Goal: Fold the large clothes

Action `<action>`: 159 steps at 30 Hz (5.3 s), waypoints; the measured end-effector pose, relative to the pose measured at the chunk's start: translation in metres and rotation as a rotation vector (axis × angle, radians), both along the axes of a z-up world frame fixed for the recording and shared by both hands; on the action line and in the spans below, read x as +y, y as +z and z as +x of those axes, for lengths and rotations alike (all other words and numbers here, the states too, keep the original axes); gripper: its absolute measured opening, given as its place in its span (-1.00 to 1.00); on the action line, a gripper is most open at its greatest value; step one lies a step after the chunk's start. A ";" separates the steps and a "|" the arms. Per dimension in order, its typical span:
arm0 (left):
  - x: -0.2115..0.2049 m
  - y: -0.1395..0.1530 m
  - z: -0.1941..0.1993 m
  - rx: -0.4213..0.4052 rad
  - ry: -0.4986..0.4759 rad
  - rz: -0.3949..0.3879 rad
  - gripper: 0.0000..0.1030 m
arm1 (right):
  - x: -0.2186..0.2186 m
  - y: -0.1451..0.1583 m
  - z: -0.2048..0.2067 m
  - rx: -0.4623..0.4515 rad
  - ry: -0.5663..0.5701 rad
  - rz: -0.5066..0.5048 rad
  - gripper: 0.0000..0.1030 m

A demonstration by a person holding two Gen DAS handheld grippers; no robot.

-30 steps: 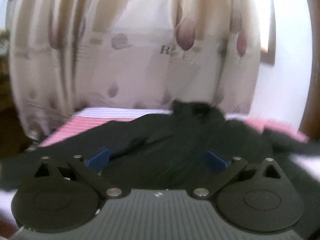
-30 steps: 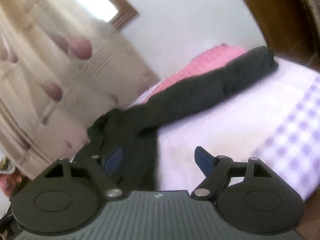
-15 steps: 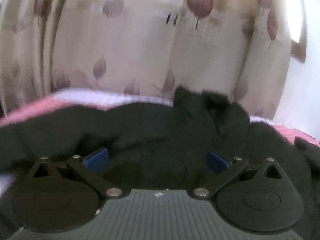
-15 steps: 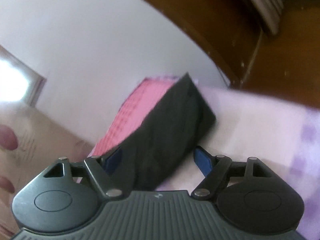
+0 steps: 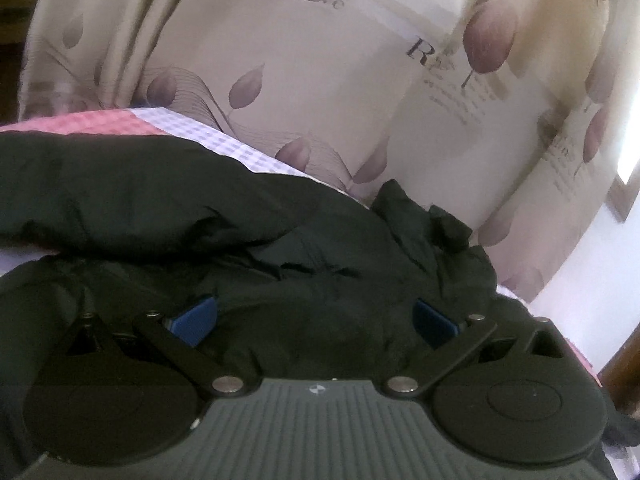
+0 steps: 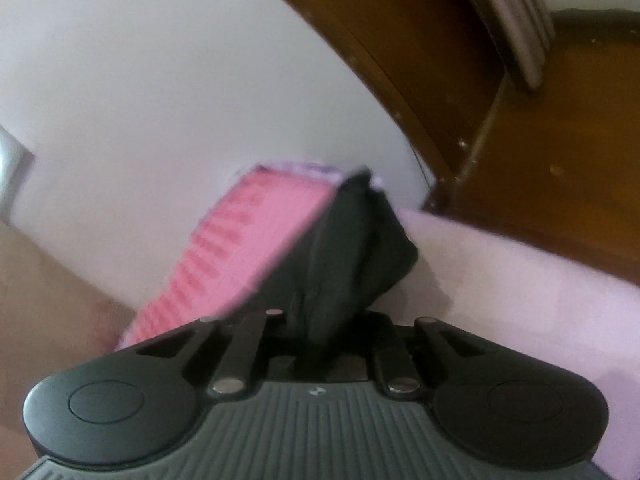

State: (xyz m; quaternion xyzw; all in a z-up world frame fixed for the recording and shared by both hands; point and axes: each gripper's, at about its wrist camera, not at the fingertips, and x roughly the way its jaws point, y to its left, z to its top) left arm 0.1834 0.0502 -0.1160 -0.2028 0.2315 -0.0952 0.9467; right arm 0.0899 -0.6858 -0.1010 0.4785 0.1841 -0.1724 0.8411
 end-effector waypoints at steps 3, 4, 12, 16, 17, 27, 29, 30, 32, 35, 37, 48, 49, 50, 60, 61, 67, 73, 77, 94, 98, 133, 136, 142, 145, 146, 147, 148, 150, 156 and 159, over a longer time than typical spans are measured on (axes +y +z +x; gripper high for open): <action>0.006 0.000 -0.002 -0.010 0.008 -0.041 0.99 | 0.040 0.072 0.023 -0.135 0.098 -0.089 -0.79; 0.008 0.000 -0.003 -0.014 0.014 -0.057 0.99 | 0.059 0.096 0.031 -0.198 0.140 -0.101 -0.79; 0.022 0.000 -0.010 -0.056 0.060 -0.145 1.00 | 0.262 0.184 0.105 -0.467 0.531 -0.167 -0.79; 0.028 0.000 -0.013 -0.070 0.082 -0.187 1.00 | 0.372 0.156 0.137 -0.447 0.715 -0.147 -0.79; 0.029 0.000 -0.014 -0.073 0.086 -0.195 1.00 | 0.389 0.146 0.144 -0.434 0.741 -0.137 -0.79; 0.037 -0.004 -0.015 -0.094 0.094 -0.257 1.00 | 0.529 0.052 0.174 -0.245 0.936 -0.183 -0.78; 0.038 -0.004 -0.016 -0.096 0.095 -0.262 1.00 | 0.540 0.041 0.179 -0.221 0.959 -0.223 -0.77; 0.039 -0.005 -0.016 -0.097 0.094 -0.264 1.00 | 0.545 0.039 0.179 -0.208 0.976 -0.247 -0.75; 0.039 -0.005 -0.016 -0.098 0.095 -0.267 1.00 | 0.558 0.033 0.177 -0.178 1.020 -0.307 -0.74; 0.040 -0.005 -0.017 -0.099 0.095 -0.271 1.00 | 0.567 0.029 0.174 -0.146 1.083 -0.373 -0.59; 0.040 -0.005 -0.017 -0.099 0.096 -0.272 1.00 | 0.575 0.025 0.171 -0.135 1.122 -0.425 -0.42; 0.042 -0.006 -0.017 -0.091 0.097 -0.279 1.00 | 0.616 0.026 0.149 -0.163 1.221 -0.703 0.66; 0.042 -0.007 -0.016 -0.091 0.096 -0.281 1.00 | 0.614 0.026 0.150 -0.165 1.224 -0.693 0.67; 0.042 -0.006 -0.016 -0.090 0.089 -0.283 1.00 | 0.612 0.027 0.151 -0.166 1.226 -0.675 0.67; 0.131 0.018 -0.075 -0.030 0.183 -0.318 0.88 | 0.564 0.057 0.077 -0.313 1.162 -0.586 0.69; 0.144 0.018 -0.079 -0.015 0.209 -0.332 0.86 | 0.563 0.054 0.067 -0.304 1.179 -0.599 0.69; 0.222 0.007 -0.102 0.074 0.365 -0.505 0.71 | 0.571 0.038 0.029 -0.252 1.260 -0.787 0.69; 0.279 -0.018 -0.094 0.142 0.477 -0.623 0.53 | 0.571 0.033 0.033 -0.235 1.232 -0.761 0.79; 0.301 -0.026 -0.088 0.133 0.504 -0.678 0.34 | 0.569 0.029 0.034 -0.226 1.223 -0.746 0.90; 0.272 0.057 -0.028 0.025 0.543 -0.399 -0.91 | 0.519 0.032 0.046 -0.246 1.062 -0.458 0.91; 0.200 0.130 -0.016 -0.132 0.379 -0.302 -0.91 | 0.482 0.041 0.038 -0.293 0.974 -0.306 0.91; -0.037 0.031 0.018 -0.109 -0.076 -0.053 0.94 | 0.365 0.065 0.133 -0.211 0.806 -0.293 0.98; -0.006 0.018 0.029 -0.045 0.004 -0.063 0.94 | 0.391 0.055 0.173 -0.101 0.841 -0.334 0.46; 0.028 -0.008 0.050 0.063 0.156 -0.128 0.83 | 0.447 0.050 0.199 -0.073 0.934 -0.472 -0.48; 0.035 -0.006 0.046 0.049 0.209 -0.129 0.79 | 0.448 0.048 0.196 -0.087 0.915 -0.518 -0.49; 0.034 -0.004 0.045 0.048 0.206 -0.114 0.79 | 0.445 0.046 0.195 -0.072 0.900 -0.540 -0.49; 0.031 0.001 0.042 0.043 0.196 -0.104 0.77 | 0.442 0.045 0.196 -0.060 0.894 -0.540 -0.49; 0.029 0.006 0.035 0.020 0.186 -0.105 0.77 | 0.435 0.044 0.198 -0.061 0.899 -0.511 -0.49; 0.022 0.016 0.024 -0.060 0.156 -0.096 0.78 | 0.423 0.049 0.200 -0.062 0.886 -0.469 -0.40; -0.003 0.039 0.031 -0.205 0.027 -0.040 0.87 | 0.429 0.123 0.189 -0.190 0.826 -0.631 0.41; -0.004 0.018 0.047 -0.105 -0.024 -0.115 0.80 | 0.485 0.168 0.209 -0.291 1.011 -0.675 0.40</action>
